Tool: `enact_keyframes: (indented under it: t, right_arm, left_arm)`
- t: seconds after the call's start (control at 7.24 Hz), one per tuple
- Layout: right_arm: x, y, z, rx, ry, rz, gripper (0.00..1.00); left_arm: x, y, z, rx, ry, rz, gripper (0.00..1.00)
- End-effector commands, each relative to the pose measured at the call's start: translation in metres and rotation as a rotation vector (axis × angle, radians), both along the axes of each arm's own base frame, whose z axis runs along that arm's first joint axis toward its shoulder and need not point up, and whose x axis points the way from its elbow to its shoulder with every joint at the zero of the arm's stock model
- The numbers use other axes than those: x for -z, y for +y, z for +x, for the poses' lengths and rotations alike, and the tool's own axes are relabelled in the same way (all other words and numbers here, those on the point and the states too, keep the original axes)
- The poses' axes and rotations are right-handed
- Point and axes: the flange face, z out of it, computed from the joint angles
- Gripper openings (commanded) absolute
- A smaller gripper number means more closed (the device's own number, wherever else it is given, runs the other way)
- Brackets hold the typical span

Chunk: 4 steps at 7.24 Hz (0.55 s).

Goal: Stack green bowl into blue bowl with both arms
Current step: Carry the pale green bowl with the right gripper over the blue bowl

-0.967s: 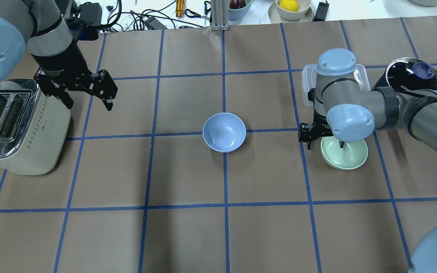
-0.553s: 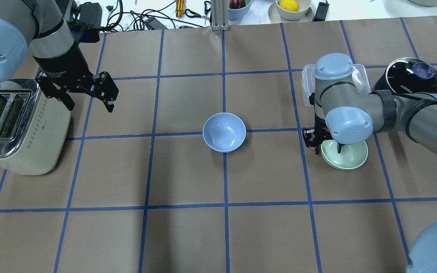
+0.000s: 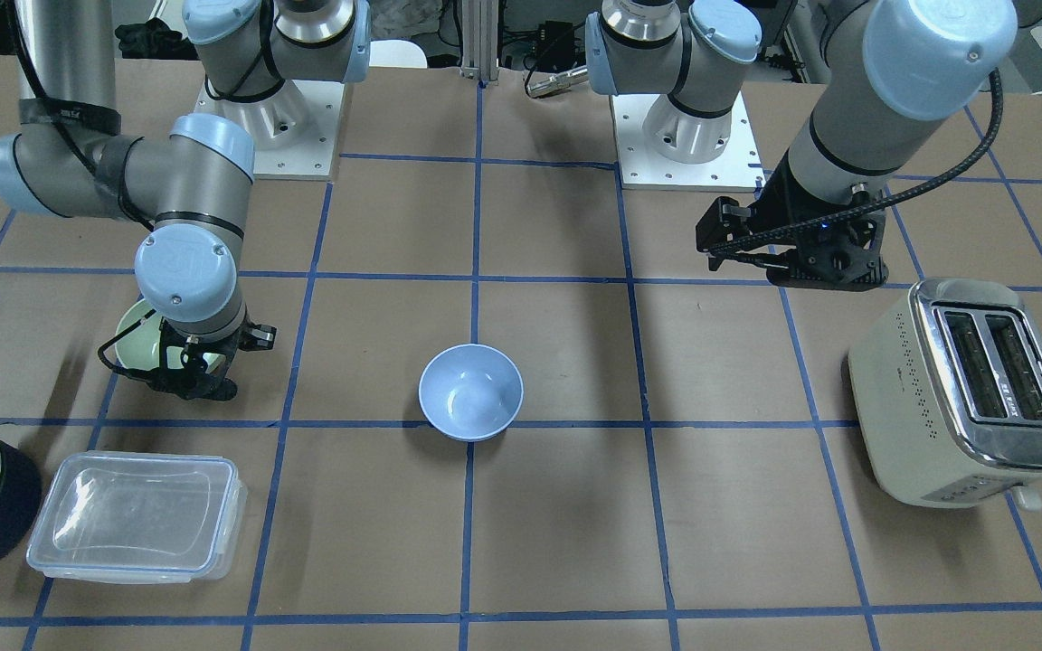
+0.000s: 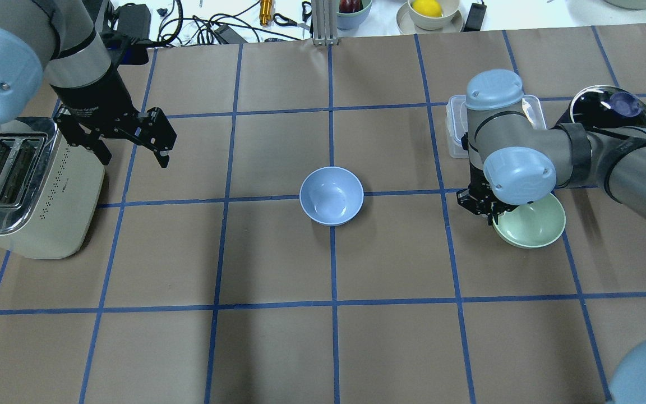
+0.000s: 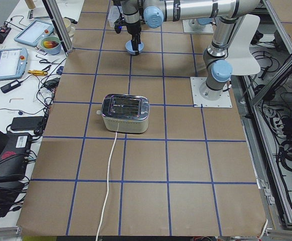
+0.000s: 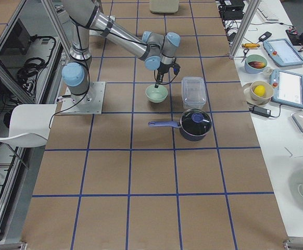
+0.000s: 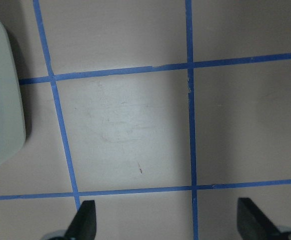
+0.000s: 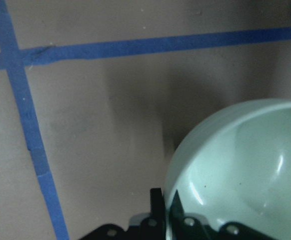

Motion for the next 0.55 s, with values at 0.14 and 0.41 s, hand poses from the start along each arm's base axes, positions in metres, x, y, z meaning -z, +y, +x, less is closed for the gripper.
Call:
enact_keyframes:
  t: [0.14, 0.41]
  right_arm:
    - [-0.101, -0.046, 0.027, -0.001, -0.056, -0.016, 0.0]
    - [-0.141, -0.067, 0.084, 0.097, -0.17, -0.119, 0.0]
  left_arm:
    - [0.0, 0.0, 0.0, 0.0, 0.001, 0.0, 1.0]
    - [0.001, 0.0, 0.0, 0.0, 0.0, 0.002, 1.0]
